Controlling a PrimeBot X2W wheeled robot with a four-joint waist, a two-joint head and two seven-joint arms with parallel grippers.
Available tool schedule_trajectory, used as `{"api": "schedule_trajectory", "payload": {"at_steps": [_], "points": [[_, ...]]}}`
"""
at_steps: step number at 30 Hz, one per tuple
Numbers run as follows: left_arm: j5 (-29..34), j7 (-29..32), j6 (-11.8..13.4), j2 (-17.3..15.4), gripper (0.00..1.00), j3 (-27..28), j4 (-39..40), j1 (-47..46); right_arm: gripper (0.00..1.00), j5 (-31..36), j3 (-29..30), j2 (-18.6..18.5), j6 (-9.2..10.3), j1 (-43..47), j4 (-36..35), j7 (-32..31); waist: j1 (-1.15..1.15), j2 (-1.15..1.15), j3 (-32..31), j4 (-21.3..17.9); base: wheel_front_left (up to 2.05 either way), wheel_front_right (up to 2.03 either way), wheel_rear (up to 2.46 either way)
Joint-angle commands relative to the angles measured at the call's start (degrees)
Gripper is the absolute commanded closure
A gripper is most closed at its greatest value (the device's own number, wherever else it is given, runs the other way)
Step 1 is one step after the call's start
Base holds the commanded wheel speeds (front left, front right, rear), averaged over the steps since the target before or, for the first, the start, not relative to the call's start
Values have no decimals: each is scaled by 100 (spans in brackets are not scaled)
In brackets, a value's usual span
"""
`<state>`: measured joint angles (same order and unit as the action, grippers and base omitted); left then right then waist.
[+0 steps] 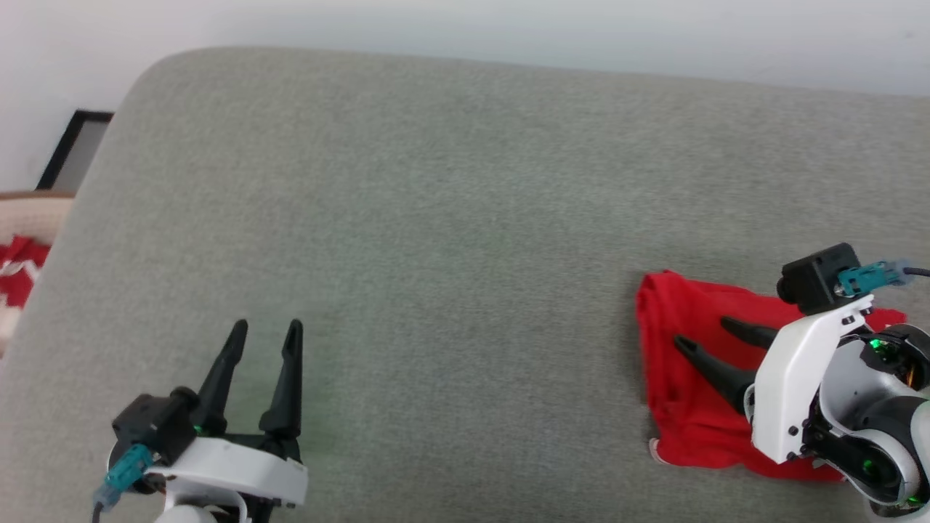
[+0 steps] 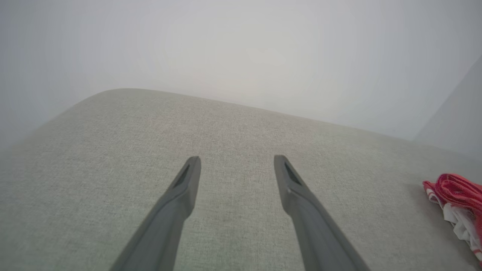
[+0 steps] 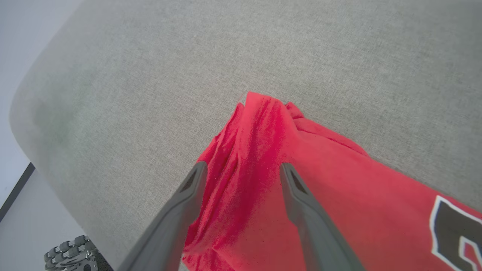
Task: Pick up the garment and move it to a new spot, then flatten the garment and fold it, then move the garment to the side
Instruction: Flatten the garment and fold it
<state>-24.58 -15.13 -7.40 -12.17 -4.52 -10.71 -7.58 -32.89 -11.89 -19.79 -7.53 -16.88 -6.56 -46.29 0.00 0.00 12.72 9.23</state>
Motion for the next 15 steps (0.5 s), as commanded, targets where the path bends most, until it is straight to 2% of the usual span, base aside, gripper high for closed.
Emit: {"api": "schedule_trajectory", "payload": {"at_steps": [1,6,10,15], "points": [[51,3,-11,-14,0,20,6,108,0,-119,-22,-78,10,61,2,105,0,0,-212,-251,0,0,0],[67,3,-12,-64,0,-17,-8,229,0,-370,-28,-237,10,-78,164,658,0,0,-407,-537,0,0,0],[37,3,-12,-83,0,-8,-43,292,0,-397,-73,-388,10,12,479,1512,0,0,-542,-766,0,0,0],[-49,3,-12,-63,0,96,-82,428,0,-385,12,-267,10,47,1095,2721,0,0,-634,-1056,0,0,0]]}}
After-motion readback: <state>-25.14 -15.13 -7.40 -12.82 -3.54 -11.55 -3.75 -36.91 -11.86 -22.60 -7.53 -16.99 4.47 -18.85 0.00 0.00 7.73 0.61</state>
